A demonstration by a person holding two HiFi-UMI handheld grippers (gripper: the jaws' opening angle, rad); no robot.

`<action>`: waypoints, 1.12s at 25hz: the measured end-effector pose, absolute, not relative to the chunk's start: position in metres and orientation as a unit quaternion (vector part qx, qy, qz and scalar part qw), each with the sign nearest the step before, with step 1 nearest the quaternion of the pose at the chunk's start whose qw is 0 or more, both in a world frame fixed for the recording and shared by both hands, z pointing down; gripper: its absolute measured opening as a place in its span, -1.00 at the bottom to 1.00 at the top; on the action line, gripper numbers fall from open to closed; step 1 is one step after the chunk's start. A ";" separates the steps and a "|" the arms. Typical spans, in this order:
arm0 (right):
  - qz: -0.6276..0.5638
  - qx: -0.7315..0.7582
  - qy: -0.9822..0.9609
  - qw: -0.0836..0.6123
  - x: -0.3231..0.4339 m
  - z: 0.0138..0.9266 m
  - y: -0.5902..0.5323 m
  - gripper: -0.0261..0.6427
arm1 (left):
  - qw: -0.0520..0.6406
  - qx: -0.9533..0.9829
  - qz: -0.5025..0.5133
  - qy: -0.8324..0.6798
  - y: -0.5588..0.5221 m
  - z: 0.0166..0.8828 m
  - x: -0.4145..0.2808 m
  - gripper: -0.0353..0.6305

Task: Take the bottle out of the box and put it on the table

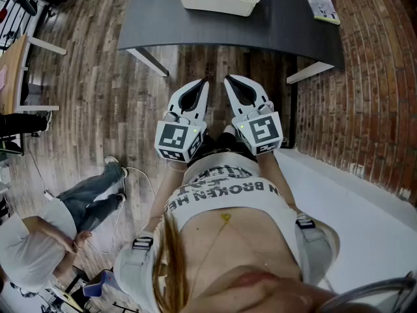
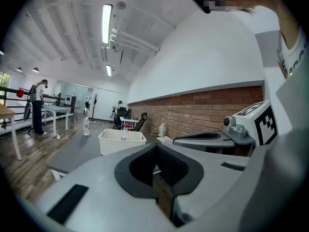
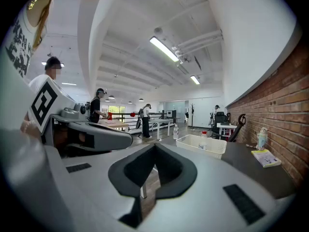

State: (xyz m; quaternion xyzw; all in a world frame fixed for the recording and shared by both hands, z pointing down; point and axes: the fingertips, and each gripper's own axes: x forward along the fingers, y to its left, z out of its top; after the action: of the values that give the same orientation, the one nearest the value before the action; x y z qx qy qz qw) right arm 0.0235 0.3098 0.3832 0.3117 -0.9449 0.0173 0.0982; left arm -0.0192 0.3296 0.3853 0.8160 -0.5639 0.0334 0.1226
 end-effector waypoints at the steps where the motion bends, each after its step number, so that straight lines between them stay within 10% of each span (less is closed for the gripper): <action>1: 0.022 0.310 -0.946 0.086 0.026 0.381 0.310 -0.89 | 0.123 0.816 0.034 -0.564 0.330 0.386 -0.017 -0.89; 28: 0.024 0.266 -0.961 0.073 0.081 0.385 0.287 -0.89 | 0.138 0.803 0.028 -0.580 0.318 0.388 0.038 -0.89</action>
State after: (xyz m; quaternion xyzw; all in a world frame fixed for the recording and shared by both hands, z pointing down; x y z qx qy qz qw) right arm 0.0811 0.2871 0.3854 0.2661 -0.9609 0.0240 0.0733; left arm 0.0377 0.3176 0.3875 0.8026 -0.5797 0.0275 0.1380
